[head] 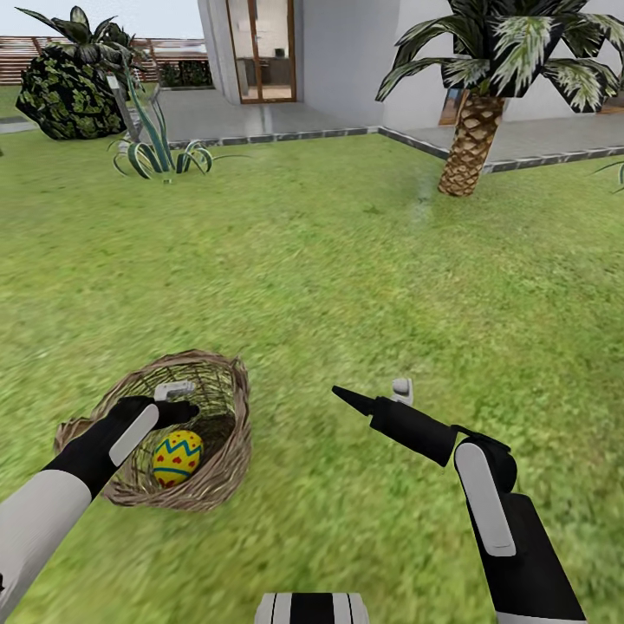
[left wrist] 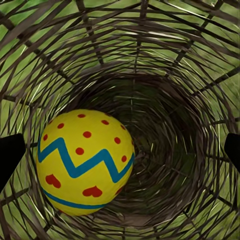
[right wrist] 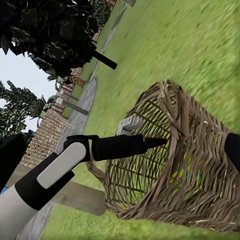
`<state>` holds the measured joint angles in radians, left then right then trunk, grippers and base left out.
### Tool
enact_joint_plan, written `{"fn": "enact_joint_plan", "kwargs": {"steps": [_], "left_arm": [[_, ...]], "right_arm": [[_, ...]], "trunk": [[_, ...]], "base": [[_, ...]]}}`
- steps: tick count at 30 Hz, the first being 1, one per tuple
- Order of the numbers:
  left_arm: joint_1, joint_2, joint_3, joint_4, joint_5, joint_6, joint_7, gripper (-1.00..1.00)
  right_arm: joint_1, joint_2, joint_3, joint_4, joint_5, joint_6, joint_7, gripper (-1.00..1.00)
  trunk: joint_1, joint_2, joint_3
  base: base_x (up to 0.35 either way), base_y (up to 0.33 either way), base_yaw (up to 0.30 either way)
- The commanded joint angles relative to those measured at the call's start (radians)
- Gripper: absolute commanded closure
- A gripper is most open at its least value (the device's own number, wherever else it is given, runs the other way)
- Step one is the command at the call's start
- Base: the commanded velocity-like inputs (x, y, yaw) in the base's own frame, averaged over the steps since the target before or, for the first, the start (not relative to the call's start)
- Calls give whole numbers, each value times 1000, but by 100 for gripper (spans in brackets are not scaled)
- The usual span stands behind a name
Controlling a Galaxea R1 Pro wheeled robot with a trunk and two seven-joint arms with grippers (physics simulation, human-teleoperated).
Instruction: Take the three Easter eggs out of the wicker basket on the lawn in the garden, then place them on the lawn next to a single tree (choose any tree) so that all three eggs are next to the same tree and none are left in the basket.
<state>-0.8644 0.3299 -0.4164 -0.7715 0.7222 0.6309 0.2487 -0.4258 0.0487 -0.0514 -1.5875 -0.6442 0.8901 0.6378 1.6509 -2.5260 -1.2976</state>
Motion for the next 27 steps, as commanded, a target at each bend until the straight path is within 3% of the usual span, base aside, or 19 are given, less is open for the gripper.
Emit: {"fn": "enact_joint_plan", "kwargs": {"steps": [1,10,27], "left_arm": [[-1,1,-5,-2,10,1,9,-100],[-1,1,-5,-5,10,1,9,-100],[-1,1,5,0,11,4,12,-100]], "right_arm": [[-1,1,-2,0,2,6,4,-100],[-1,1,-1,0,2,6,5,-100],[-1,0,3,0,-12,6,5,-100]], "trunk": [[0,0,-1],[0,0,-1],[7,-4,-67]], "base": [[13,-5,0],[3,-1,0],[0,0,0]]}}
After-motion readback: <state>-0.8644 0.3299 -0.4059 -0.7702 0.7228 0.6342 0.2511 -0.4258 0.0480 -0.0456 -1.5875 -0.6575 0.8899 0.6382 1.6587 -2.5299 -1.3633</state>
